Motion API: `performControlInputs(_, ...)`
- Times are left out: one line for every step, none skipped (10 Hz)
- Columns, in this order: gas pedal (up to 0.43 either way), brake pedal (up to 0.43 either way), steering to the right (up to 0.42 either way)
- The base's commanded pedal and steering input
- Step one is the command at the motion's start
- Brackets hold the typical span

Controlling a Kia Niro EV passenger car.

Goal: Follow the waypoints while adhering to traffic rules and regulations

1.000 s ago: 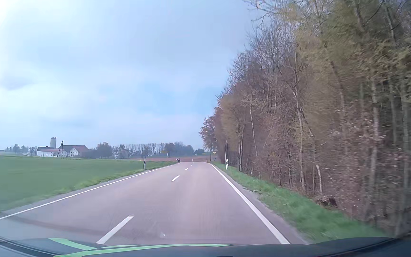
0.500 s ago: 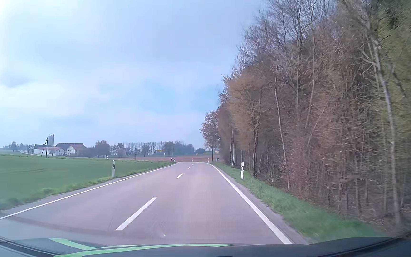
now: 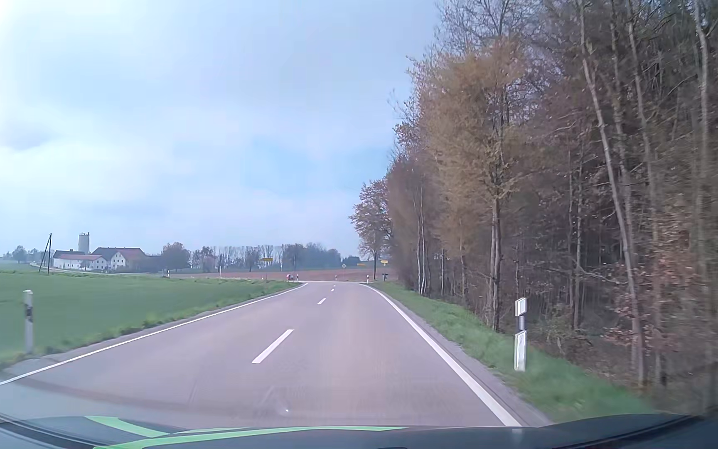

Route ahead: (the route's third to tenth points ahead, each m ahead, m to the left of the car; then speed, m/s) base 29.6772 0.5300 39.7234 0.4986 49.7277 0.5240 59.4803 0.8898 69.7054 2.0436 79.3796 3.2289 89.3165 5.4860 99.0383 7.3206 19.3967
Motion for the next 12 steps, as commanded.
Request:
performControlInputs(0.157, 0.0, -0.001)
performControlInputs(0.157, 0.0, 0.0)
performControlInputs(0.169, 0.0, -0.001)
performControlInputs(0.169, 0.0, -0.001)
performControlInputs(0.169, 0.0, 0.0)
performControlInputs(0.169, 0.0, -0.001)
performControlInputs(0.169, 0.0, -0.001)
performControlInputs(0.177, 0.0, -0.001)
performControlInputs(0.177, 0.0, 0.0)
performControlInputs(0.177, 0.0, -0.001)
performControlInputs(0.177, 0.0, -0.004)
performControlInputs(0.177, 0.0, -0.006)
